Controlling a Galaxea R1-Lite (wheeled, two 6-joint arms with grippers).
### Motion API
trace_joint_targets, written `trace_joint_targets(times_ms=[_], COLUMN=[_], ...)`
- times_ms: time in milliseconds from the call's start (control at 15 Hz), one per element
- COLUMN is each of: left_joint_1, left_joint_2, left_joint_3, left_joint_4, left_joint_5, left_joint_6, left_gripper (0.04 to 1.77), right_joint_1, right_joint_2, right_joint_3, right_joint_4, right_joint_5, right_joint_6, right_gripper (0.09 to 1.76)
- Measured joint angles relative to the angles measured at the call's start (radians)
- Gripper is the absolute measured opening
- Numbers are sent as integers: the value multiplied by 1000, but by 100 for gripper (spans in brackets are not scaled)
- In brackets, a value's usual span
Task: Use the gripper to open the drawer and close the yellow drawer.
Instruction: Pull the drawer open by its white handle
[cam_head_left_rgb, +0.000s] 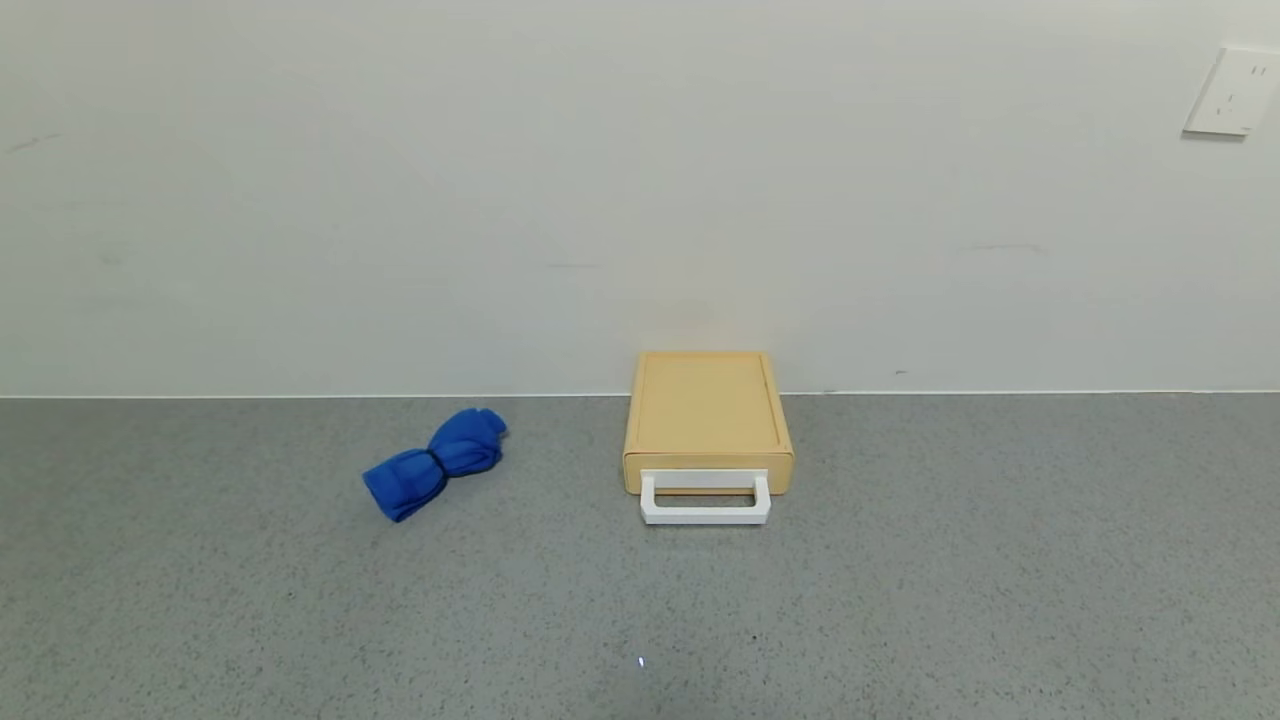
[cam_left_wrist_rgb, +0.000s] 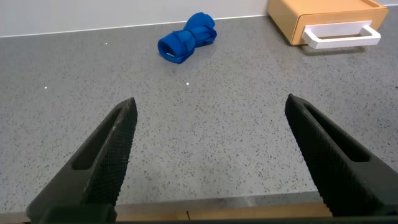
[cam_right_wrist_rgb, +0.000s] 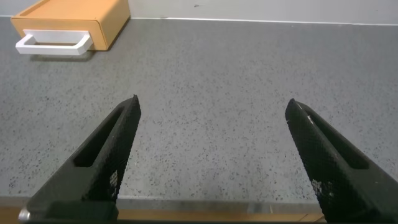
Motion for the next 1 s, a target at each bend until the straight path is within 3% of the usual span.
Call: trace_joint_targets(times_ms=[267, 467, 1000], left_joint_1=[0, 0, 0], left_joint_2=[0, 0, 0], left_joint_3=[0, 0, 0], left_joint_4=[0, -1, -1], left_joint_5=[-6, -10, -12], left_joint_6=[5, 14, 15], left_gripper=[172, 172, 172], right_joint_1=[0, 4, 66], right_joint_2=[13, 104, 719], right_joint_3=[-164, -327, -791], right_joint_4=[202, 265, 192], right_joint_5=[10, 9, 31], right_joint_6=[3, 1, -12], right_gripper=[171, 171, 171])
